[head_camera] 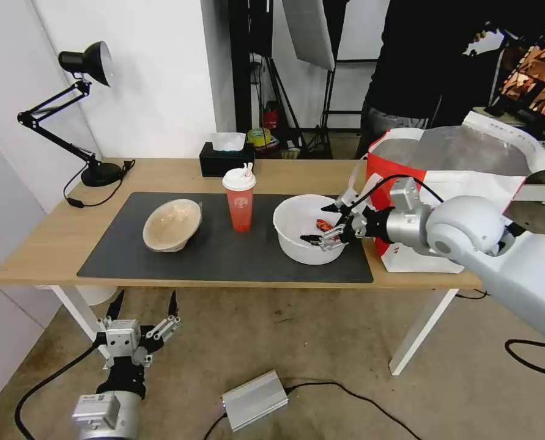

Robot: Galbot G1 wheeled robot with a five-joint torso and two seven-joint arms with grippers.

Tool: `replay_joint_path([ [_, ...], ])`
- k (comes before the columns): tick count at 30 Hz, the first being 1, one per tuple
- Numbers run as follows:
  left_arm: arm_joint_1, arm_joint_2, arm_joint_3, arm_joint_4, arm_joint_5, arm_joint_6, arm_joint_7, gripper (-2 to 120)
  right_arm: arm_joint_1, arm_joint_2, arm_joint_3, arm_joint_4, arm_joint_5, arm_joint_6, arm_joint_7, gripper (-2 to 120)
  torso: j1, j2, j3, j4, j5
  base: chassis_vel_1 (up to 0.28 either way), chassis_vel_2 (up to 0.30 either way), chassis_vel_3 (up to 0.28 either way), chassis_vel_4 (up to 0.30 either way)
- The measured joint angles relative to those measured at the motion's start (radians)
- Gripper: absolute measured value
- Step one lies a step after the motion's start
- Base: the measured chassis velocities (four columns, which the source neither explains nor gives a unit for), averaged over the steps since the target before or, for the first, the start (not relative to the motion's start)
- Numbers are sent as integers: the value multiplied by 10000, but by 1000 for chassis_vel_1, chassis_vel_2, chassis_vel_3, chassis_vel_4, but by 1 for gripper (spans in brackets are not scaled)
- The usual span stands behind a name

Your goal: Pick up the trash from the table and place it into the takeout bag.

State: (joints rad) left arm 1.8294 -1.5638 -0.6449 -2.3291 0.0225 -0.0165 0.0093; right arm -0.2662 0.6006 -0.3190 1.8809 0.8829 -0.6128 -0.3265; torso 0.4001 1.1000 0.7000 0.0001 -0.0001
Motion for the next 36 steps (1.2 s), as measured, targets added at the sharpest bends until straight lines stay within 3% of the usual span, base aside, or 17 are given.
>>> replay_joint_path([
  [36,7,-65,-51,-89,-29,0,-13,100,548,1367,-1128,-1129,235,-787,995,100,-1,0,0,-1,0,0,0,0,0],
])
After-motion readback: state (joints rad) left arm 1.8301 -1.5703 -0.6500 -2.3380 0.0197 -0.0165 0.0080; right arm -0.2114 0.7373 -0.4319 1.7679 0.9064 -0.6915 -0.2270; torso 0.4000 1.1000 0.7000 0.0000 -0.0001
